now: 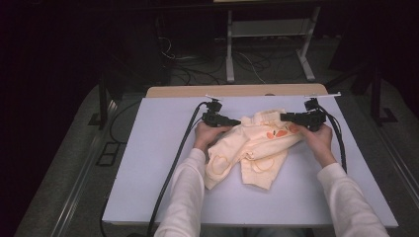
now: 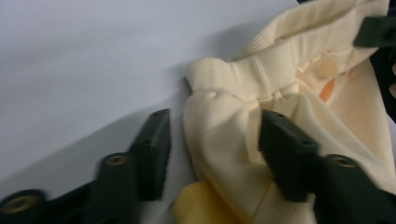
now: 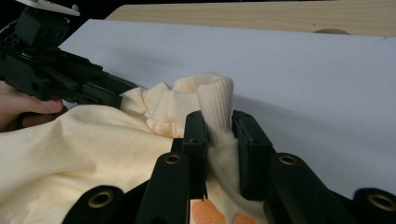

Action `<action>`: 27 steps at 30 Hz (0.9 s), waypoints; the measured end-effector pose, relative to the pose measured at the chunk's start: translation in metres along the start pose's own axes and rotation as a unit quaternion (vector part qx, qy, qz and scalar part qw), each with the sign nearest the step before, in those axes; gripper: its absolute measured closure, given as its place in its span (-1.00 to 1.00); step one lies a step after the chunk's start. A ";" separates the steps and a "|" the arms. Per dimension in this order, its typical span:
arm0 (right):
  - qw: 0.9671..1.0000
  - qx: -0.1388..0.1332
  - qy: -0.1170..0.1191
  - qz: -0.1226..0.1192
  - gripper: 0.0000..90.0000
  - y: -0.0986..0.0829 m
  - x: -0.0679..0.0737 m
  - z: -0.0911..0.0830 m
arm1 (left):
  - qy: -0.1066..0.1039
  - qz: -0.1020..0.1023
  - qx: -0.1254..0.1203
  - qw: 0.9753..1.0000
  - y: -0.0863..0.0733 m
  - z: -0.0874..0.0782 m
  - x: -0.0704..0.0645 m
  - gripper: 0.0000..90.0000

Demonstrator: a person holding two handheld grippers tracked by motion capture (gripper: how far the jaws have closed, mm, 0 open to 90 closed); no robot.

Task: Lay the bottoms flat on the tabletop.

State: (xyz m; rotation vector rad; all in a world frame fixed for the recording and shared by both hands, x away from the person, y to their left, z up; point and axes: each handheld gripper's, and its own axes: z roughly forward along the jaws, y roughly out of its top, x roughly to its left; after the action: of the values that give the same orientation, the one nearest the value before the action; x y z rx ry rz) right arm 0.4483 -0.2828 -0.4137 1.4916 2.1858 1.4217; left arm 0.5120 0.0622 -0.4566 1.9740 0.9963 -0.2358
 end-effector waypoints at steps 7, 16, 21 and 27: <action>1.000 0.002 0.000 0.004 0.67 -0.001 -0.002 0.001 | -0.005 0.005 0.019 1.000 0.001 -0.001 0.001 0.92; 1.000 0.001 0.008 0.005 0.67 0.013 0.002 0.016 | 0.069 0.041 -0.030 0.996 0.015 -0.046 -0.010 0.93; 1.000 -0.003 0.023 0.005 0.67 0.033 0.013 0.032 | 0.109 0.049 -0.061 0.991 0.021 -0.081 -0.010 0.93; 1.000 0.011 0.025 -0.012 0.67 0.058 0.033 0.058 | 0.150 0.051 -0.069 0.985 0.020 -0.110 -0.004 0.92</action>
State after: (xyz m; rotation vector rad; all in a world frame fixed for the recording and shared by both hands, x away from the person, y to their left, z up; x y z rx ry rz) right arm 0.5031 -0.2175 -0.3898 1.4480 2.2480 1.4473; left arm 0.5012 0.1403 -0.3767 1.9617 1.0659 0.1887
